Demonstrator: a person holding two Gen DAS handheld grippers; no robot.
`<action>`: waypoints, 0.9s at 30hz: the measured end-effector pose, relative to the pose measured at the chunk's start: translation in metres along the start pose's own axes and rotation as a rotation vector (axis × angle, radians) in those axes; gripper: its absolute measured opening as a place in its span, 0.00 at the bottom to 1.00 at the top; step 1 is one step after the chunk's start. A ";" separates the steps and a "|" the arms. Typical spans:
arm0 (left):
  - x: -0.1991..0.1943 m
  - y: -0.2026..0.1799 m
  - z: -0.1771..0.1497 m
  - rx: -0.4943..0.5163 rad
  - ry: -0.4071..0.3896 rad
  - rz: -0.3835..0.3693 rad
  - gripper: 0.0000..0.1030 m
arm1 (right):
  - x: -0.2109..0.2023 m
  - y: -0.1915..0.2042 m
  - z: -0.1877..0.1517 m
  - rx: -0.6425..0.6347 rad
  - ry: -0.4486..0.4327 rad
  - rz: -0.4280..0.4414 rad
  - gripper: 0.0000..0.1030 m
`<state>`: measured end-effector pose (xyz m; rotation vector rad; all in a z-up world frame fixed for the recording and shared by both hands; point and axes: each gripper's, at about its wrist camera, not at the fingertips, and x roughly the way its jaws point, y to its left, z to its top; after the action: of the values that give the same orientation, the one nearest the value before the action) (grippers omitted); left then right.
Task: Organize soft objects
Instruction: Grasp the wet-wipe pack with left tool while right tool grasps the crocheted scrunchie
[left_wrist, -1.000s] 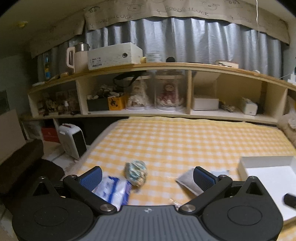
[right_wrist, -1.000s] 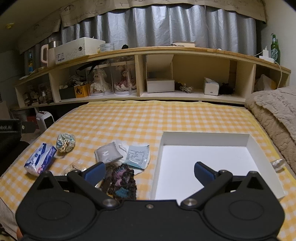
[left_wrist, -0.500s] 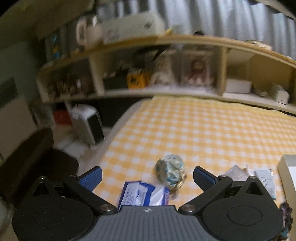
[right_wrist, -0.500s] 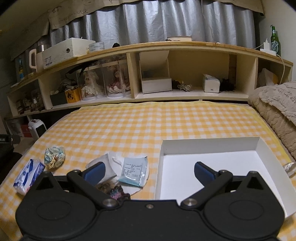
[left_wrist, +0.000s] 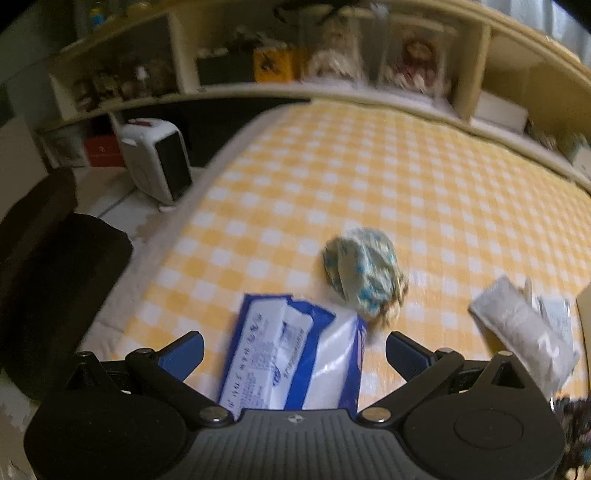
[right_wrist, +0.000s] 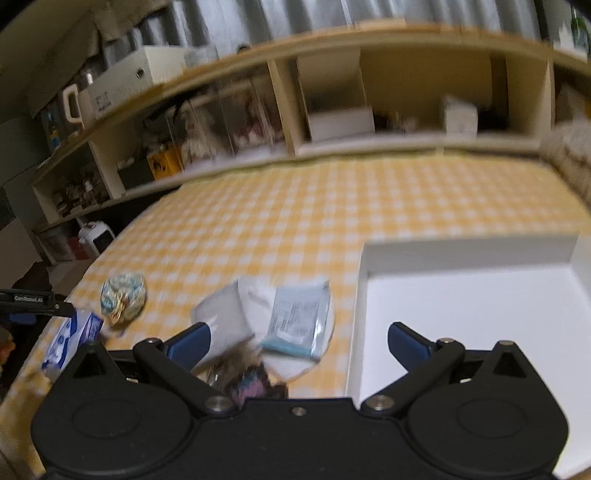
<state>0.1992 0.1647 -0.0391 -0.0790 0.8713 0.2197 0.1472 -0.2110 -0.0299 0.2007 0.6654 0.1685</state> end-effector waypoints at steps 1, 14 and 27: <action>0.003 -0.002 -0.001 0.012 0.015 -0.007 1.00 | 0.001 -0.002 -0.003 0.017 0.017 0.018 1.00; 0.045 -0.014 -0.016 0.158 0.168 0.069 0.99 | 0.016 0.012 -0.034 0.015 0.201 0.129 0.73; 0.052 -0.012 -0.011 0.116 0.202 0.031 0.70 | 0.043 0.019 -0.043 -0.093 0.269 0.099 0.44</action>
<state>0.2260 0.1591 -0.0860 0.0212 1.0857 0.1921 0.1516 -0.1776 -0.0840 0.1223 0.9138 0.3252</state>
